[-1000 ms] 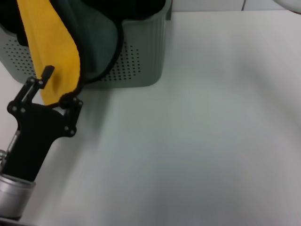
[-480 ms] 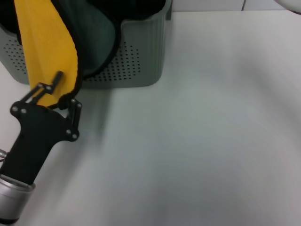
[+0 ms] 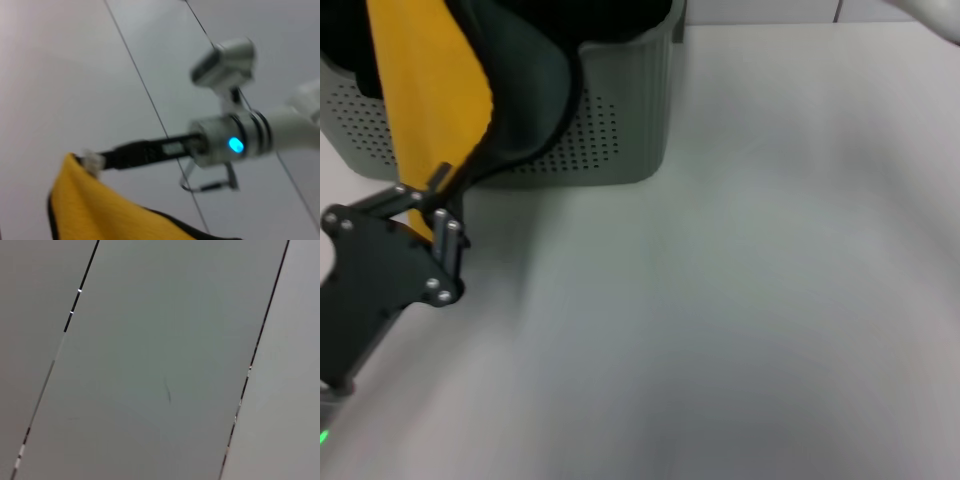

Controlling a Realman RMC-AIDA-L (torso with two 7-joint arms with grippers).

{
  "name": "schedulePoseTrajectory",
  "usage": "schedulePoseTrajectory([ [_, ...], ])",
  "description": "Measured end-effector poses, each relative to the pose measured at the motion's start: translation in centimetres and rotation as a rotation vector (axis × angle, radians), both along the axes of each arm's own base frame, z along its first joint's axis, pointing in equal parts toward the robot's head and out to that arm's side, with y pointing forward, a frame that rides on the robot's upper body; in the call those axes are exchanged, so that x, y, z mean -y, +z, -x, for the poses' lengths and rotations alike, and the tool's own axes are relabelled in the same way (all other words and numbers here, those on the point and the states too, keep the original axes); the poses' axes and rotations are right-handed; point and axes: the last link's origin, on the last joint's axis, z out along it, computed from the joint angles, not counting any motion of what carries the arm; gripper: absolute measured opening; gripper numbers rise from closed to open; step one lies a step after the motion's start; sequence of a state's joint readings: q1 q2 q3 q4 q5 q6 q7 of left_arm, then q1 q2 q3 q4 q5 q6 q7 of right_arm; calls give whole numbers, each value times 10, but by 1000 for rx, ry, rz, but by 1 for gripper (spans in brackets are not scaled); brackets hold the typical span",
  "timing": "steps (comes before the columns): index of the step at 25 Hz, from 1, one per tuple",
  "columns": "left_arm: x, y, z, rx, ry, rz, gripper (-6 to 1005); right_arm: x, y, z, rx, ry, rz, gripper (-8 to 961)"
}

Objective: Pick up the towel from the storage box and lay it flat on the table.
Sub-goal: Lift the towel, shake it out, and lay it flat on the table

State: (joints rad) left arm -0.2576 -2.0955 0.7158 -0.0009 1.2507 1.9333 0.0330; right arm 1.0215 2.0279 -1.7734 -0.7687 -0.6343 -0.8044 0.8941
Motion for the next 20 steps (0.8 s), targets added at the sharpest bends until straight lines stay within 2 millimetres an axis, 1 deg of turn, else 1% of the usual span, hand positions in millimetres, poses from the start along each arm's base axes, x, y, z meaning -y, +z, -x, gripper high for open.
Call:
schedulePoseTrajectory([
  [1, 0, 4, 1, 36, -7, 36, 43, 1, 0, -5, -4, -3, 7, 38],
  [2, -1, 10, 2, 76, -14, 75, 16, 6, 2, -16, -18, 5, 28, 38],
  [3, -2, 16, 3, 116, -20, 119, 15, 6, 2, -16, -18, 5, 28, 38],
  [4, -3, 23, 4, 153, -26, 165, 14, 8, 4, -24, -26, 11, 39, 38],
  [6, -8, 35, 4, 223, -42, 263, 13, 13, 14, -45, -66, 28, 75, 38],
  [8, -10, 42, 2, 261, -66, 329, 12, 19, 27, -68, -129, 37, 112, 38],
  [9, -10, 42, 2, 261, -66, 329, 12, 22, 36, -80, -163, 32, 125, 38],
  [10, -13, 52, -2, 293, -111, 425, 11, 25, 41, -90, -184, 30, 134, 38],
  [13, -20, 60, -8, 298, -148, 533, 11, 37, 62, -125, -239, 14, 145, 38],
  [16, -30, 66, -19, 299, -185, 657, 10, 51, 80, -154, -287, 9, 164, 38],
  [20, -44, 74, -41, 331, -266, 822, 10, 70, 94, -184, -301, 2, 188, 38],
])
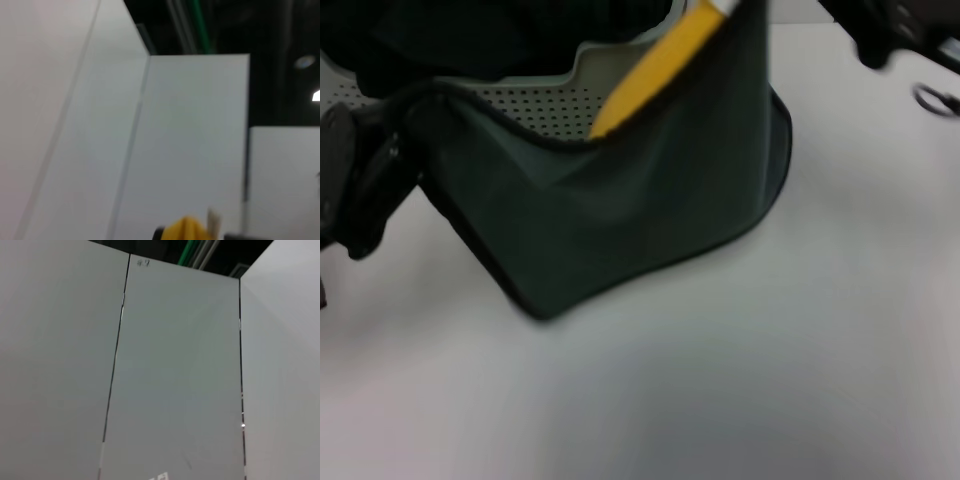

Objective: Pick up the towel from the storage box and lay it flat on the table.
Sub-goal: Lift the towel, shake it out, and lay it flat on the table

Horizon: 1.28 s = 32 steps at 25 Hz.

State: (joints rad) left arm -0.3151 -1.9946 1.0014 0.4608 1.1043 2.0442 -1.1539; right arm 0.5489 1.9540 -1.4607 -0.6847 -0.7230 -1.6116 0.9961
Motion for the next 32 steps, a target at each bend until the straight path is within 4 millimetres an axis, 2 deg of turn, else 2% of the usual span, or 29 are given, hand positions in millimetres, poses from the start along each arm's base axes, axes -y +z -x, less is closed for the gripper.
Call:
schedulePoseTrajectory([
  [3, -7, 8, -14, 52, -47, 91, 11, 12, 2, -17, 34, -5, 56, 38],
  [8, -20, 19, -22, 107, -28, 225, 12, 21, -4, -32, 144, -1, 123, 38],
  [13, -33, 27, -7, 149, 91, 217, 12, 10, 1, -32, 111, -44, 61, 38],
  [16, -39, 26, 2, 94, 149, 195, 13, 5, 7, -27, 104, -34, 23, 38],
  [19, -35, 21, 8, 24, 145, 174, 13, 11, 6, -29, 122, -5, 49, 38],
  [23, -14, 14, 13, -74, 60, 179, 14, 34, 1, -42, 131, 38, 113, 38],
  [25, -8, 14, 15, -84, 48, 178, 14, 48, 6, -49, 107, 66, 134, 38],
  [27, -3, 14, 18, -81, 53, 173, 14, 54, 14, -54, 79, 75, 123, 38],
  [29, -5, 15, 18, -73, 61, 161, 15, 52, 20, -57, 64, 58, 96, 38],
  [32, -17, 18, 15, -61, 83, 138, 15, 39, 20, -55, 77, 12, 51, 38],
])
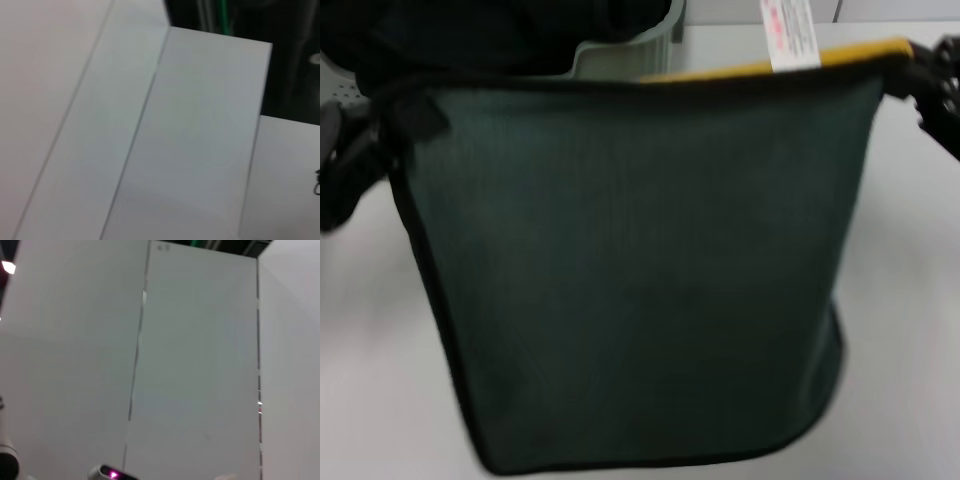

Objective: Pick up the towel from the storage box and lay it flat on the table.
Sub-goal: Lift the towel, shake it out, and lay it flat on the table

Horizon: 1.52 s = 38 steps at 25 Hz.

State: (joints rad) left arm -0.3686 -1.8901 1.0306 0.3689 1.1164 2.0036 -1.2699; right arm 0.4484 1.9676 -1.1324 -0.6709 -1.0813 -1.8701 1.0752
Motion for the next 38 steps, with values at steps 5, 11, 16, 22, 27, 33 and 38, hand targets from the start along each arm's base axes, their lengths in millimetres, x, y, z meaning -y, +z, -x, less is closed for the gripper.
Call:
schedulePoseTrajectory([
  [5, -26, 3, -7, -35, 33, -1, 16, -20, -5, 17, 51, 22, -10, 38],
  [11, -23, 1, -11, -80, -29, 35, 17, -11, -10, 15, 58, 47, 30, 38],
  [16, 1, 1, -4, -152, -121, 107, 18, 20, -13, 0, 77, 129, 143, 38],
  [22, 19, -5, 1, -284, -224, 199, 19, 56, 6, -15, 32, 180, 220, 38],
  [27, 17, -14, 10, -304, -143, 237, 19, 46, -34, -15, 81, 54, 332, 38],
  [33, -1, -35, 52, -430, 234, 223, 20, 13, -95, -10, 220, -119, 372, 38],
  [38, -10, -35, 68, -455, 381, 198, 21, -6, -94, -11, 249, -187, 276, 38],
])
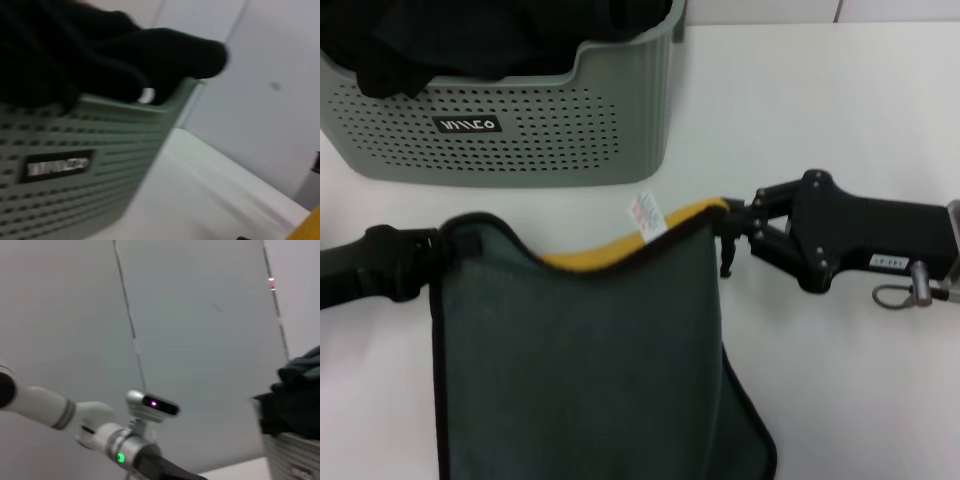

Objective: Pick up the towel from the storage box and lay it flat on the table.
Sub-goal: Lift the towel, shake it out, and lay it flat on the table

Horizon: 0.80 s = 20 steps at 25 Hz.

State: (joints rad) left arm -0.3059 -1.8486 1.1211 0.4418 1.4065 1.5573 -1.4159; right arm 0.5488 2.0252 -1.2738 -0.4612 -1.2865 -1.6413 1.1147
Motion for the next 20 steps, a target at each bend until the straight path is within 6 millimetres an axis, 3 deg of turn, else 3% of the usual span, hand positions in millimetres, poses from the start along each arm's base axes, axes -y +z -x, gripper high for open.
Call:
schedulePoseTrajectory([
  [14, -25, -1, 11, -25, 144, -135, 23, -30, -13, -11, 175, -111, -84, 38],
  [20, -37, -12, 11, -48, 181, -151, 24, -40, -13, -10, 200, -136, -119, 47],
])
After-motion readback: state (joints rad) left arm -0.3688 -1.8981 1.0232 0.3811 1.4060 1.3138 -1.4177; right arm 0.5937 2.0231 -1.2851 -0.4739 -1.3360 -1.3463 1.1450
